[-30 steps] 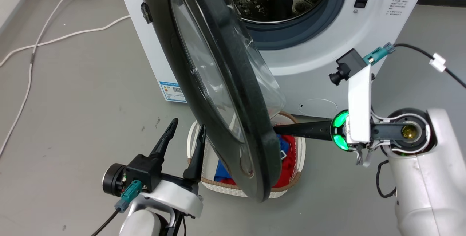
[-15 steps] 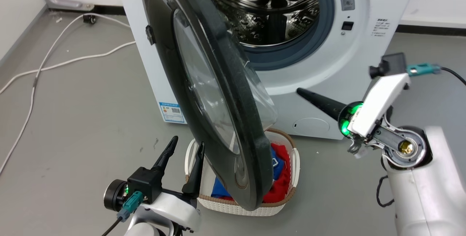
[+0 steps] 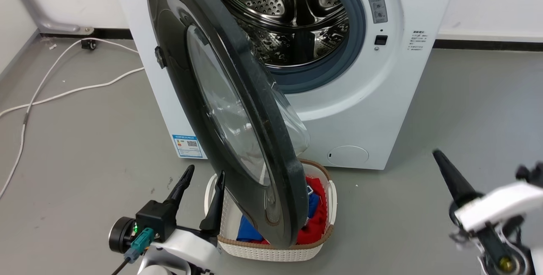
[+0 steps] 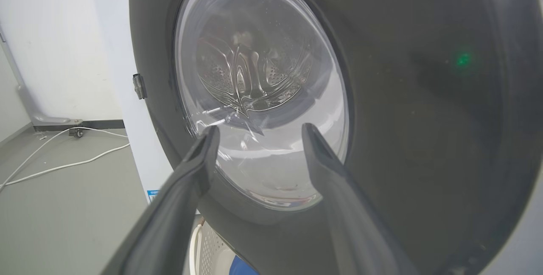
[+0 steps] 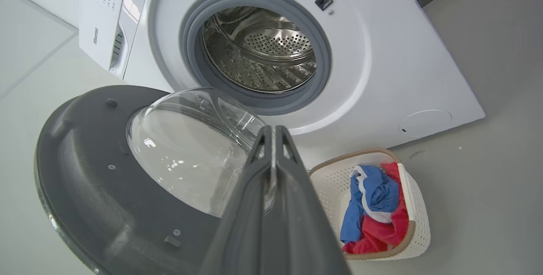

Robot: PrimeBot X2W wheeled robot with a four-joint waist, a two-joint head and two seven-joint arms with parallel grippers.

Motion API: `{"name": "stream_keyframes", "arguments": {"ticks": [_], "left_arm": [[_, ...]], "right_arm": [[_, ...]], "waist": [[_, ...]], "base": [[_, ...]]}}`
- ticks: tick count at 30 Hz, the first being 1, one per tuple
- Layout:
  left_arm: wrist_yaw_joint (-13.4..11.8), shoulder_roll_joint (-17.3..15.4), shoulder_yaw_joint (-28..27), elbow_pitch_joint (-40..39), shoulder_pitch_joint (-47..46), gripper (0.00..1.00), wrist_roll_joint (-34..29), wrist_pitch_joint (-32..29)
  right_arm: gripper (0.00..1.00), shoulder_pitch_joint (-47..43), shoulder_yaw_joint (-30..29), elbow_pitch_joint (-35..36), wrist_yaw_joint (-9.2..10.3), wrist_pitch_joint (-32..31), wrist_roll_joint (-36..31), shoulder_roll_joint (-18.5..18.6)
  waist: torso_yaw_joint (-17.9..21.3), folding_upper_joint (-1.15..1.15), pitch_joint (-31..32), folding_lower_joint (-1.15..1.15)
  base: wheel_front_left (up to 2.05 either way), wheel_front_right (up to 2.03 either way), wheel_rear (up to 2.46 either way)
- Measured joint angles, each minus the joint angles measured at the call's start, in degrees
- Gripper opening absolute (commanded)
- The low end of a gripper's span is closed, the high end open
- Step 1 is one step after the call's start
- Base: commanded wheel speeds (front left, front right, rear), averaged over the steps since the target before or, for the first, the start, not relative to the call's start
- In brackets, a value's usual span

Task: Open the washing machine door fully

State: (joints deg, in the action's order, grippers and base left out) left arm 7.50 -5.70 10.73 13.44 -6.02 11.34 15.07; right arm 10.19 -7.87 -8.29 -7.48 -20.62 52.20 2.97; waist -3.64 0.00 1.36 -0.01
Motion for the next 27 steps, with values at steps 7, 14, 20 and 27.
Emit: {"name": "stream_keyframes", "arguments": {"ticks": [7, 14, 20, 27], "left_arm": [[-0.01, -0.07, -1.9, 0.57, 0.81, 1.0, -0.16, 0.0], [-0.01, 0.08, -2.66, 0.97, 0.83, 1.0, -0.53, 0.0], [-0.01, 0.25, -3.53, 1.37, 0.88, 1.0, -0.7, 0.0], [-0.01, 0.23, -3.74, 1.72, 1.01, 1.0, -1.01, 0.0]], "right_arm": [[1.0, -8.89, -2.35, 1.38, -0.01, 9.9, -0.29, -0.01], [1.0, -10.29, -3.42, 5.71, -0.01, 18.19, -16.92, 0.41], [1.0, -11.73, -2.07, 10.7, -0.02, 24.42, -38.69, 1.43], [1.0, -17.22, 0.79, 9.83, -0.02, 25.92, -47.19, 0.56]], "waist": [[1.03, 0.0, 0.21, 0.0], [1.38, 0.0, 0.24, 0.0], [1.62, 0.0, 0.6, 0.0], [1.38, 0.0, 1.13, 0.0]], "base": [[0.0, 0.0, 0.0], [0.0, 0.0, 0.0], [0.0, 0.0, 0.0], [0.0, 0.0, 0.0]]}}
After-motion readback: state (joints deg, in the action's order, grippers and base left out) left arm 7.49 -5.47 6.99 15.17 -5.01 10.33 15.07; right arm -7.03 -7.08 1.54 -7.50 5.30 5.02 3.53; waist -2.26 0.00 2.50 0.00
